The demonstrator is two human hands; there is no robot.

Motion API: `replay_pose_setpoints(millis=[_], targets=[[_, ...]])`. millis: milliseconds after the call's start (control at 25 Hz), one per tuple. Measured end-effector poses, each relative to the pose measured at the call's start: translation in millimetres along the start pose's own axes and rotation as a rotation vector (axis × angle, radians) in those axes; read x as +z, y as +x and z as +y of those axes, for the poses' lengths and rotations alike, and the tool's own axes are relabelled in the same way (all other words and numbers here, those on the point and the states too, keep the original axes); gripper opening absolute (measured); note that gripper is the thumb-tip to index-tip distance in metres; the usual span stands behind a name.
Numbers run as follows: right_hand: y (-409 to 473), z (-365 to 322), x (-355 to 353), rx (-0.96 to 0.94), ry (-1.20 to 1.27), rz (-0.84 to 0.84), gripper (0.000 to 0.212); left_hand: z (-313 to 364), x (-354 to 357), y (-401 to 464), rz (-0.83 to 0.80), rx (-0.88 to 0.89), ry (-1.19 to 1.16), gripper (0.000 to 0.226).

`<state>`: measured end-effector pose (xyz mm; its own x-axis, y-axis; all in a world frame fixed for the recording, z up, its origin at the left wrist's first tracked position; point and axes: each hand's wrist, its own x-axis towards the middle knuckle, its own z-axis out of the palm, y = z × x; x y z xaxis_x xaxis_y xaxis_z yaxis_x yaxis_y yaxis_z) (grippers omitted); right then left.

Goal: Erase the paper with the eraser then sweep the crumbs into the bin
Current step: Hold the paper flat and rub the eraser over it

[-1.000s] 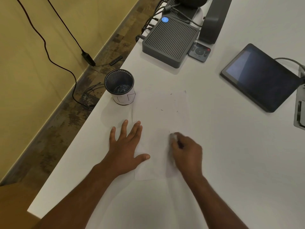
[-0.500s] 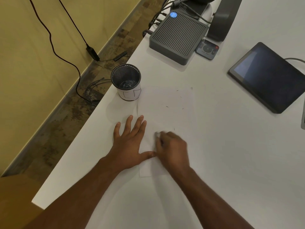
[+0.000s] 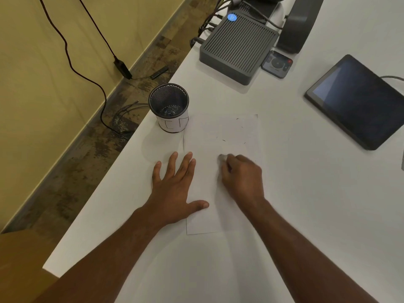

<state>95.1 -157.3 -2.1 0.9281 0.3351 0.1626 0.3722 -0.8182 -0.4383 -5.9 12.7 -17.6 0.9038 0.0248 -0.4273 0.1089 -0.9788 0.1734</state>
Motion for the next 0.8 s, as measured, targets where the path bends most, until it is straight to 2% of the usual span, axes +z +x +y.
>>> replay_pose_setpoints(millis=[80,120,200,240,280,360,400,480,560,600,680,720,800], targets=[[-3,-11,-2,-0.013,-0.011,-0.021,0.029,-1,1,0,0.005,0.001,-0.007,0.112],[-21,-26,1,-0.111,0.013,-0.125,0.025,-1,2,-1,0.017,0.006,-0.014,0.109],[-55,-36,9,-0.358,0.016,-0.222,0.018,-1,3,-1,0.035,0.015,-0.012,0.102],[-50,-28,5,-0.366,0.022,-0.246,0.019,-1,3,-1,0.035,0.011,-0.014,0.102],[-35,-14,3,-0.278,0.009,-0.217,0.021,-1,2,0,0.022,0.003,-0.014,0.107],[-9,0,-5,-0.061,-0.021,-0.034,0.03,0,1,0,-0.003,-0.002,0.003,0.113],[-8,-3,-7,-0.027,-0.024,-0.032,0.032,0,1,0,0.001,0.001,0.003,0.113],[-36,-25,-2,-0.104,0.008,-0.157,0.031,0,1,-1,0.01,0.002,-0.007,0.113],[-58,-21,0,-0.212,0.027,-0.205,0.028,-1,1,-1,0.008,0.002,-0.011,0.115],[-49,-6,-6,-0.126,0.006,-0.187,0.029,-1,2,-1,0.011,0.001,-0.016,0.114],[-18,29,-20,0.121,-0.078,0.017,0.037,-1,1,0,0.007,0.002,-0.016,0.115],[-12,35,-25,0.167,-0.096,0.085,0.038,-1,1,0,0.002,0.002,-0.016,0.115],[-22,21,-24,0.112,-0.077,0.011,0.035,0,0,0,-0.001,-0.003,-0.007,0.114]])
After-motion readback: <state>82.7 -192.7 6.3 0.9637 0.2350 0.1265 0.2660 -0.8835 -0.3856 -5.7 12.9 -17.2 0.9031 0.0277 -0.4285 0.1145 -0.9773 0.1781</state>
